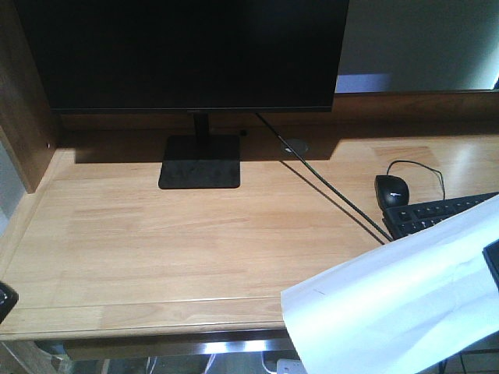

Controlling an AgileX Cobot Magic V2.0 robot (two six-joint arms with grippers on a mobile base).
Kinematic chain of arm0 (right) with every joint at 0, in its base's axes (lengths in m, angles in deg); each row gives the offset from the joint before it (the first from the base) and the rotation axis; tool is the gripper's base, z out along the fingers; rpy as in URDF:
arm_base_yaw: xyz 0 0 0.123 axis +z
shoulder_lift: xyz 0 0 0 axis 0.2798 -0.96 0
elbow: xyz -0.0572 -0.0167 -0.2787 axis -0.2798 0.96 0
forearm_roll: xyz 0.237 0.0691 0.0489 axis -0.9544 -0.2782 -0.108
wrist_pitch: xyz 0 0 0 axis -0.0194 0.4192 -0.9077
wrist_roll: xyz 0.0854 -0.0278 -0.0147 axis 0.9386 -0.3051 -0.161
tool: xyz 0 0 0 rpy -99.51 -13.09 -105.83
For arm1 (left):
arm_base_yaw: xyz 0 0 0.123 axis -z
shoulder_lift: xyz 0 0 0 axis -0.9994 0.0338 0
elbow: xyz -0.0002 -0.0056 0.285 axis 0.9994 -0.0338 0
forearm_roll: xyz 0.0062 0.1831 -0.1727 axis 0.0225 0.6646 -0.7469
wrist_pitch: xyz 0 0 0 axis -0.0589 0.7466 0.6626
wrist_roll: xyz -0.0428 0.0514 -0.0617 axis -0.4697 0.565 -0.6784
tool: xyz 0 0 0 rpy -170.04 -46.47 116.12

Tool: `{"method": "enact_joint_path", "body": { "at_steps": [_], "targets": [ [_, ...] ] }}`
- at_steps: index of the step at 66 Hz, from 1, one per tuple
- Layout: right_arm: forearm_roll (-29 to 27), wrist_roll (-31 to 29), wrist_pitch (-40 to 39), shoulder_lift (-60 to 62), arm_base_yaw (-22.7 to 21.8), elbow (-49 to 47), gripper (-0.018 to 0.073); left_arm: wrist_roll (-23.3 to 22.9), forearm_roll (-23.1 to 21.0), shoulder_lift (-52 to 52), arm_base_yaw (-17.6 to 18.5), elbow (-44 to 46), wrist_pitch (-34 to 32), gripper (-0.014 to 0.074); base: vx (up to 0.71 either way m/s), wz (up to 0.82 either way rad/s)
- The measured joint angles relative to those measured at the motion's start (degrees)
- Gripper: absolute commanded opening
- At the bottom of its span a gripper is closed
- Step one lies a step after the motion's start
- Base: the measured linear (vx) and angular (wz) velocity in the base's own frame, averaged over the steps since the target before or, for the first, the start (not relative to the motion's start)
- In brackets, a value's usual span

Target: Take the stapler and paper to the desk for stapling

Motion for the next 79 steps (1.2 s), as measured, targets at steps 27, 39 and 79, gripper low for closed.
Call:
{"method": "enact_joint_path", "body": {
  "at_steps": [27, 39, 79],
  "targets": [
    [0.0, 0.0, 0.0, 0.0, 0.0, 0.0, -0.0001, 6.0, -8.4, 15.2, 0.0, 2.2, -6.8, -0.0006, 0.0, 0.0],
    [0.0, 0.0, 0.0, 0.0, 0.0, 0.0, -0.0001, 11.6, -8.4, 31.1, 0.0, 10.6, -7.8, -0.0006, 0.0, 0.0],
    [0.0, 0.0, 0.1, 0.0, 0.0, 0.0, -0.0001, 42.4, -29.9, 73.4, 0.0, 35.4, -2.6, -0.0007, 0.0, 0.0]
  ]
}}
